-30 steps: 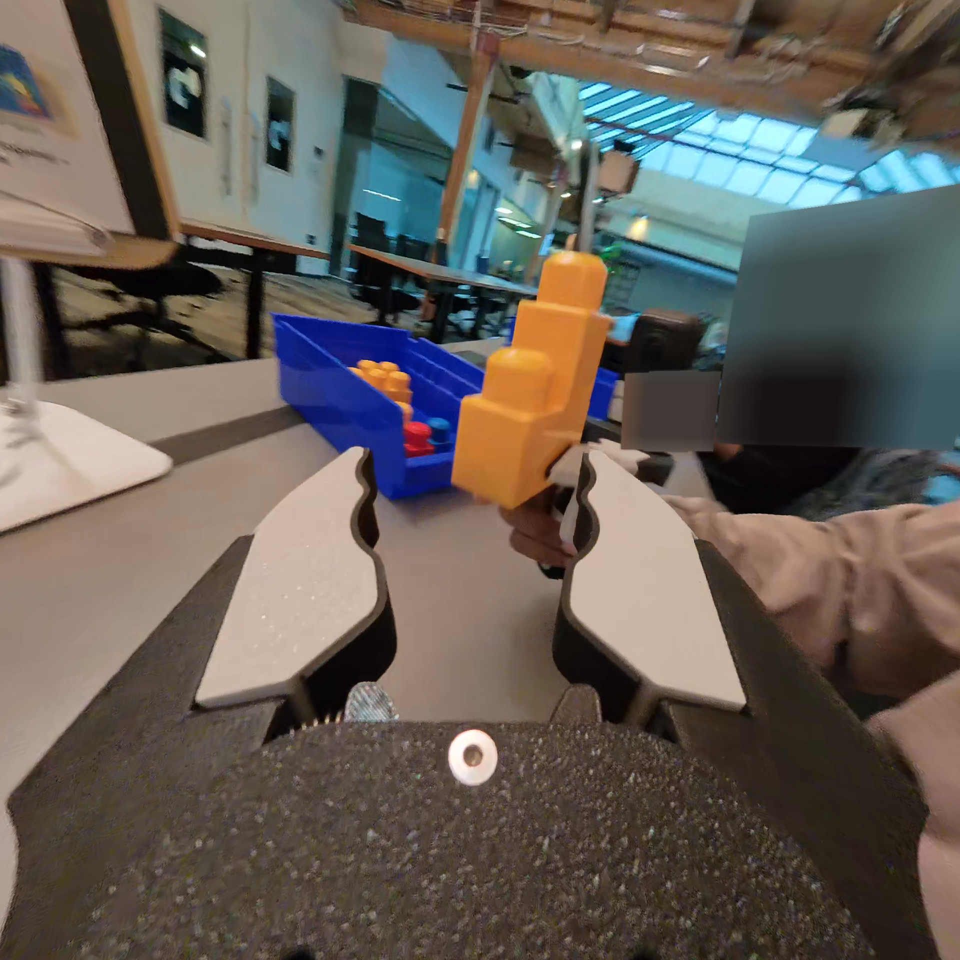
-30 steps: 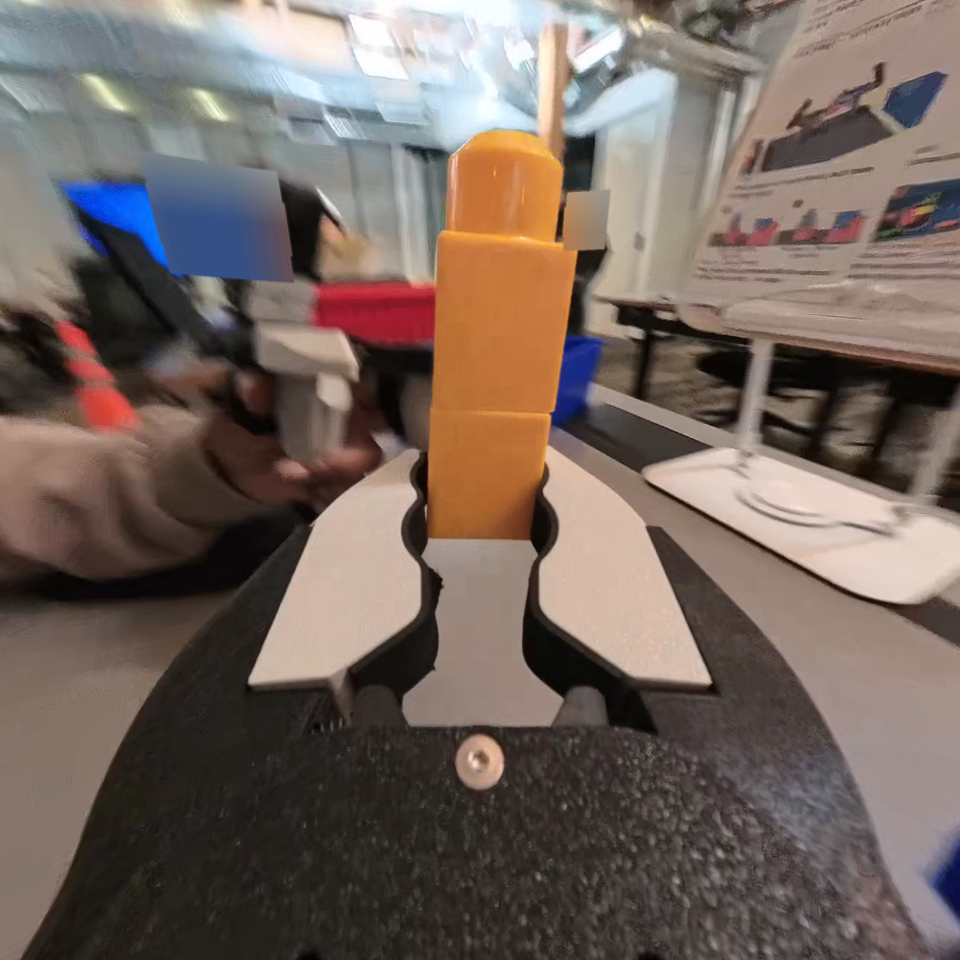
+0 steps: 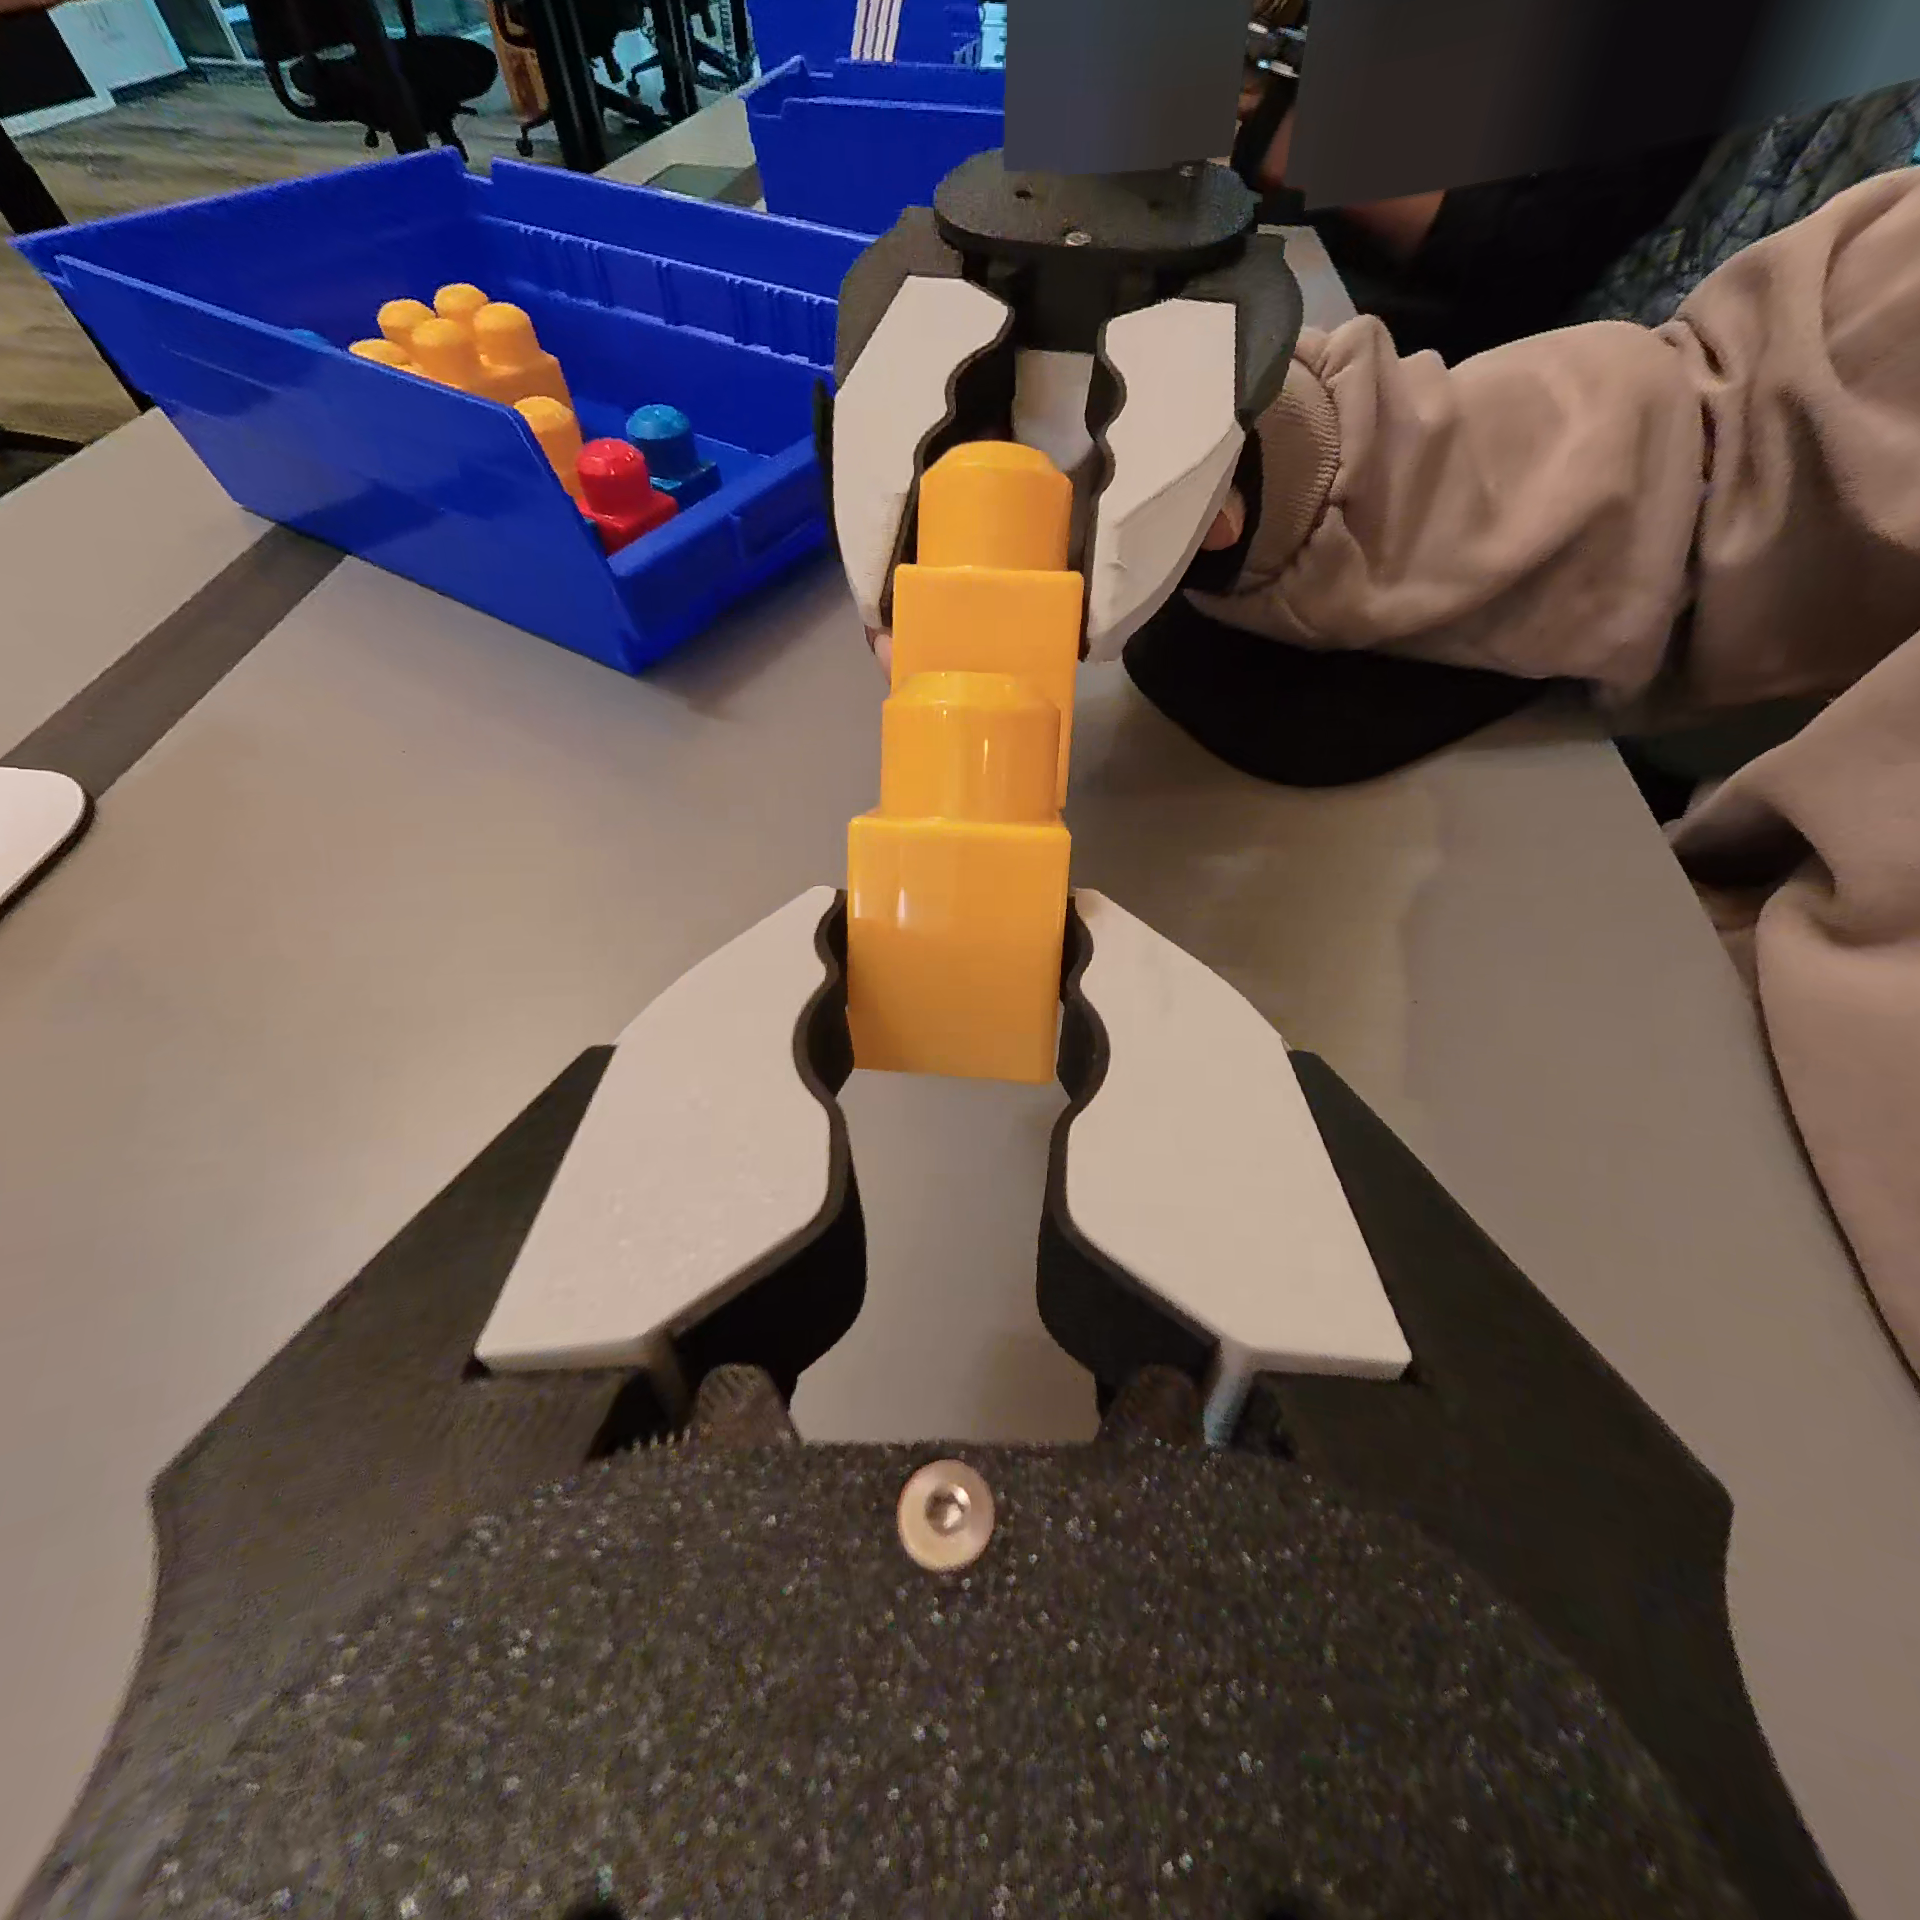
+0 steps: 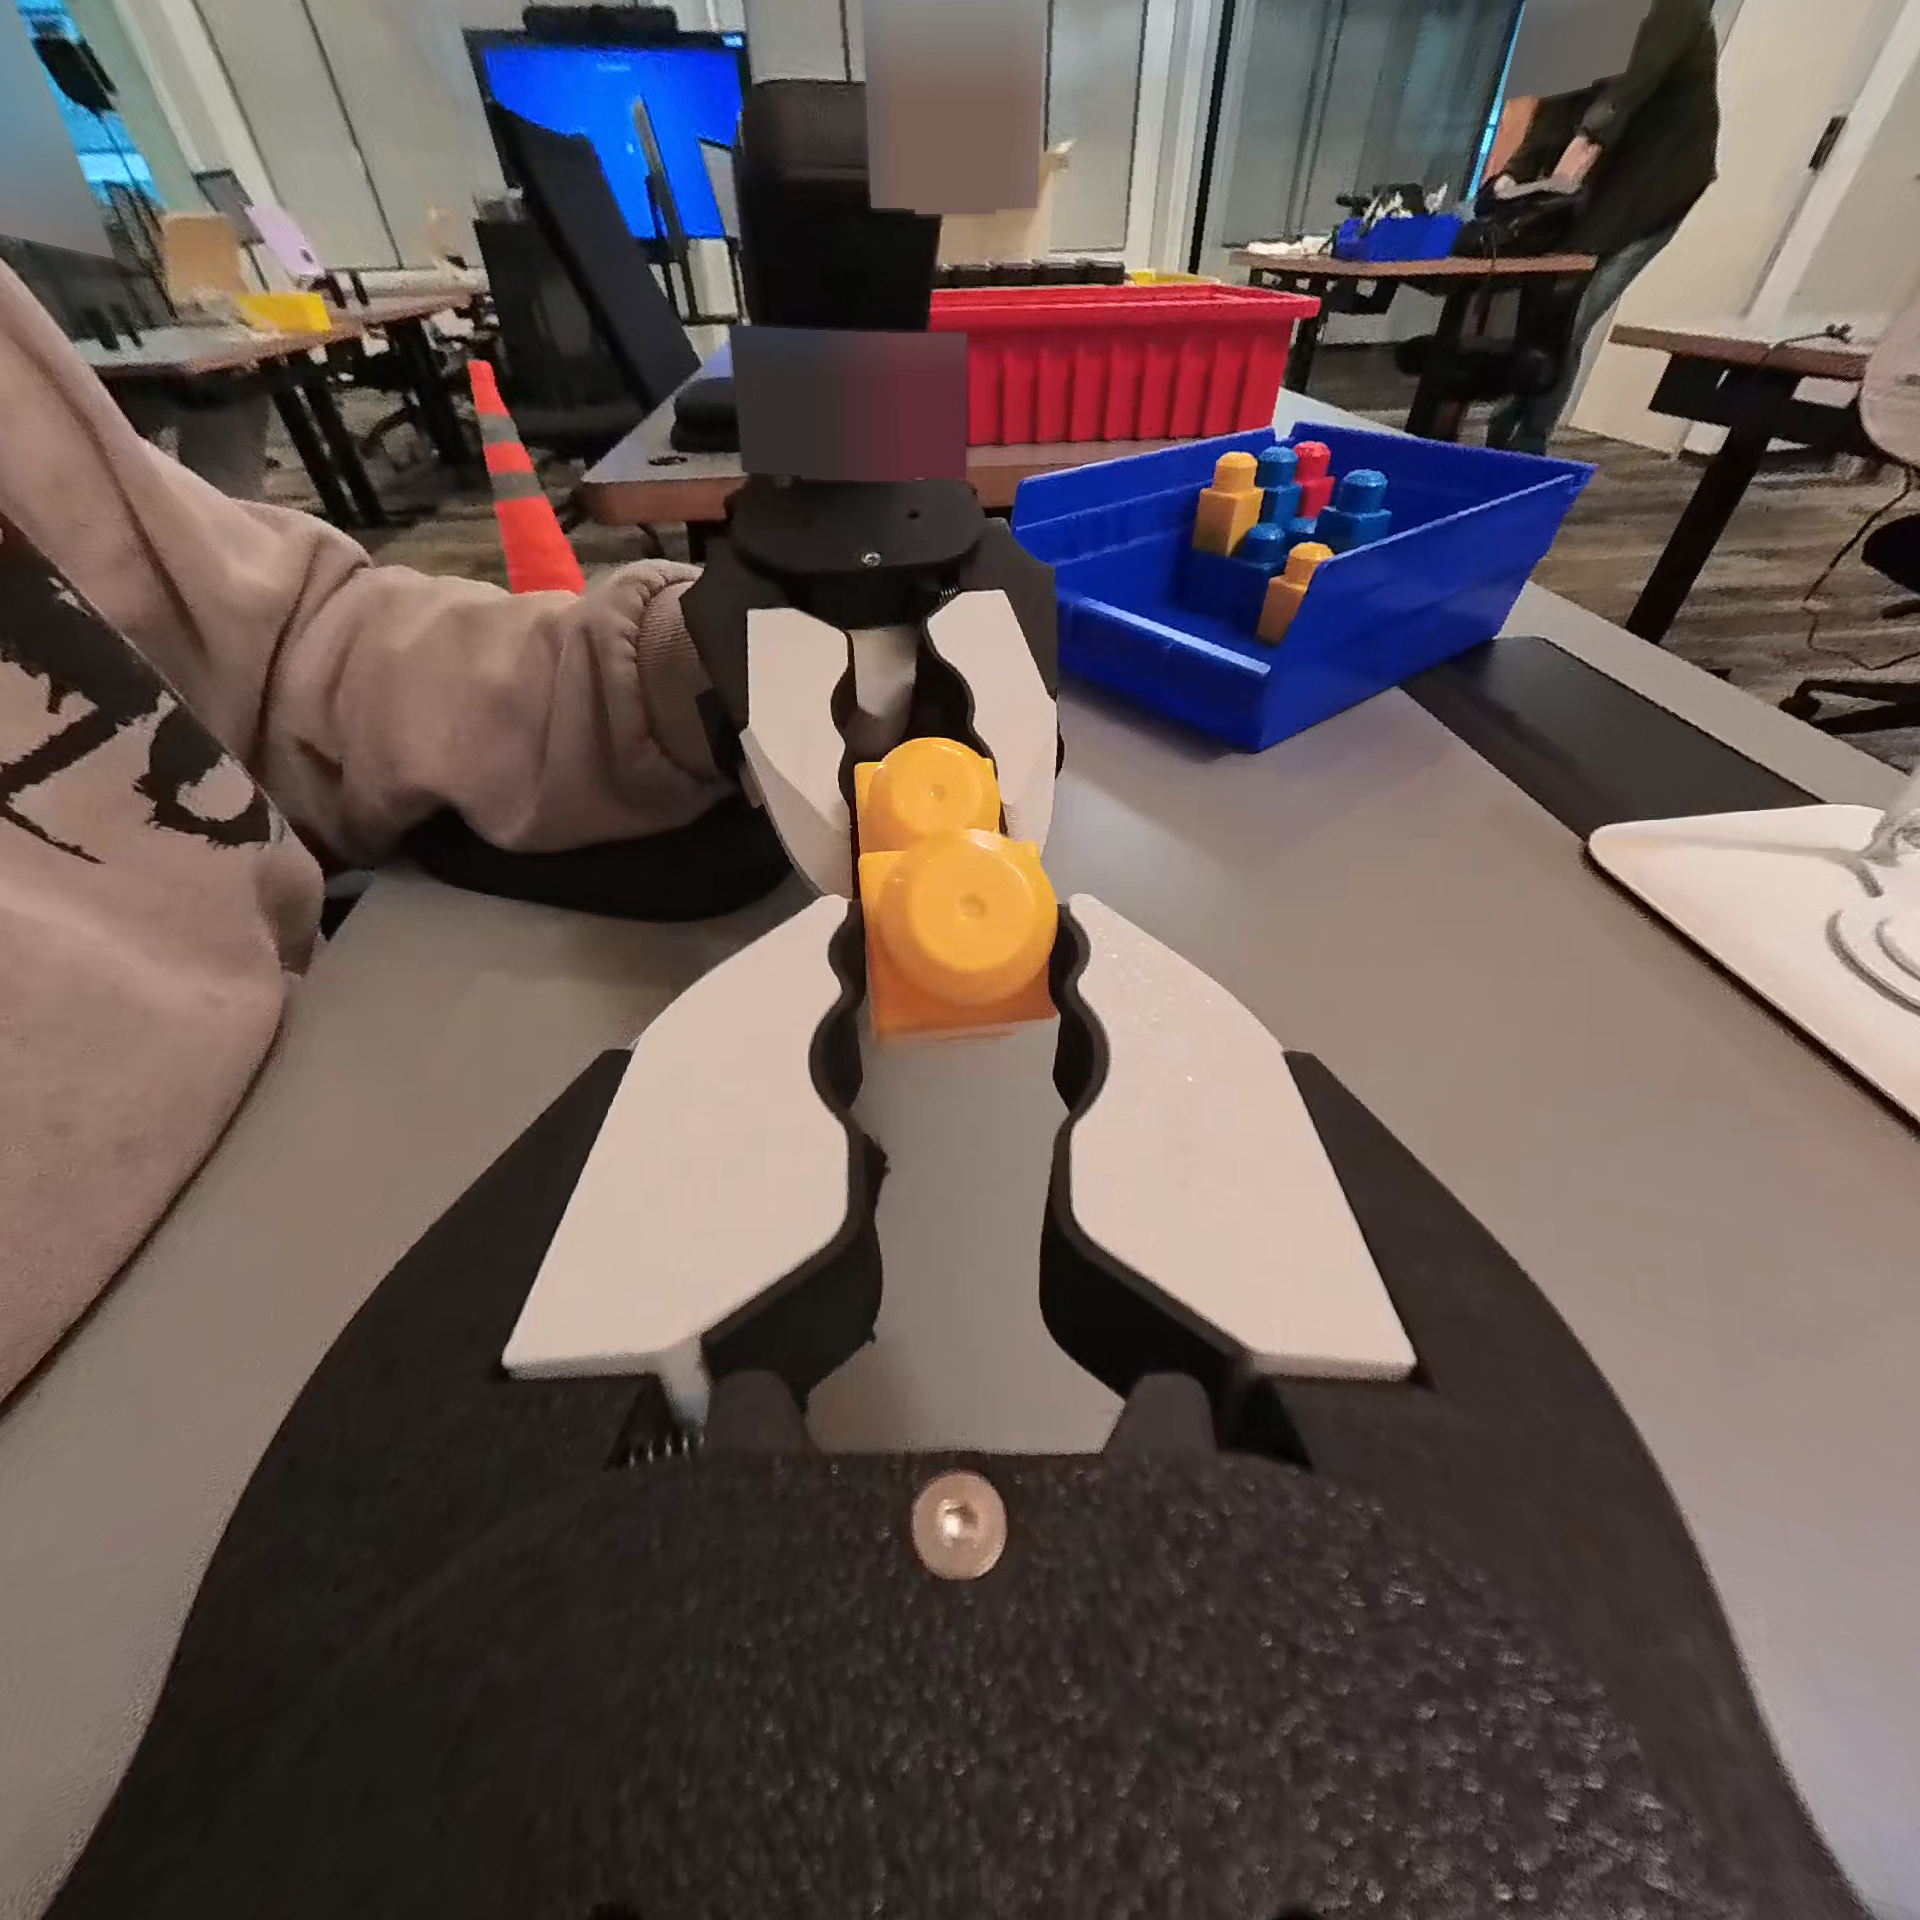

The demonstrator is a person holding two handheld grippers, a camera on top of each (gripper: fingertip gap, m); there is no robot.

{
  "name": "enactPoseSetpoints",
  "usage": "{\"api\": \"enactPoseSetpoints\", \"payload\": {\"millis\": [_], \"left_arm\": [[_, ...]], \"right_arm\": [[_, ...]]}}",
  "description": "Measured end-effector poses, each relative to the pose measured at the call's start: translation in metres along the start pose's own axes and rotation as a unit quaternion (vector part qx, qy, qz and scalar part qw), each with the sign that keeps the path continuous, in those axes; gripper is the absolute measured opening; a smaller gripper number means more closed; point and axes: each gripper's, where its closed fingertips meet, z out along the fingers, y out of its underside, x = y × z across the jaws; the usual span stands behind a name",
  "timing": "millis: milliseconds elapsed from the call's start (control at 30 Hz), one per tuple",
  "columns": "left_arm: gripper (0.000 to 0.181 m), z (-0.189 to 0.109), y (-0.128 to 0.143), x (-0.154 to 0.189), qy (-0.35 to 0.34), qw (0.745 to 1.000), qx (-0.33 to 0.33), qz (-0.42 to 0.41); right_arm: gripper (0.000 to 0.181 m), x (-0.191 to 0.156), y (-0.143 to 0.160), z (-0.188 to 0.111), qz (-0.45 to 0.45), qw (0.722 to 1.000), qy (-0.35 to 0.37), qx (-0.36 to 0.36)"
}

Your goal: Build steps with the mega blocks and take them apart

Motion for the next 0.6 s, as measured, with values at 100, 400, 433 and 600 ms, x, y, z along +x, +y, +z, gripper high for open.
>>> {"api": "enactPoseSetpoints", "payload": {"millis": [100,400,433,600], "left_arm": [[0.037,-0.002,0.000,0.000,0.006,1.000,0.004,-0.001],[0.037,-0.003,-0.012,0.008,0.015,1.000,0.023,0.014],[0.037,-0.004,-0.012,0.009,0.018,0.999,0.023,0.015],[0.037,-0.001,-0.002,0.008,0.010,0.999,-0.014,0.032]], "right_arm": [[0.033,-0.001,-0.002,0.001,-0.004,1.000,0.001,0.007],[0.033,-0.008,-0.025,-0.005,-0.011,0.998,-0.012,0.055],[0.033,-0.009,-0.027,-0.005,-0.012,0.998,-0.013,0.059],[0.033,-0.011,-0.030,-0.005,-0.024,0.998,-0.013,0.054]]}}
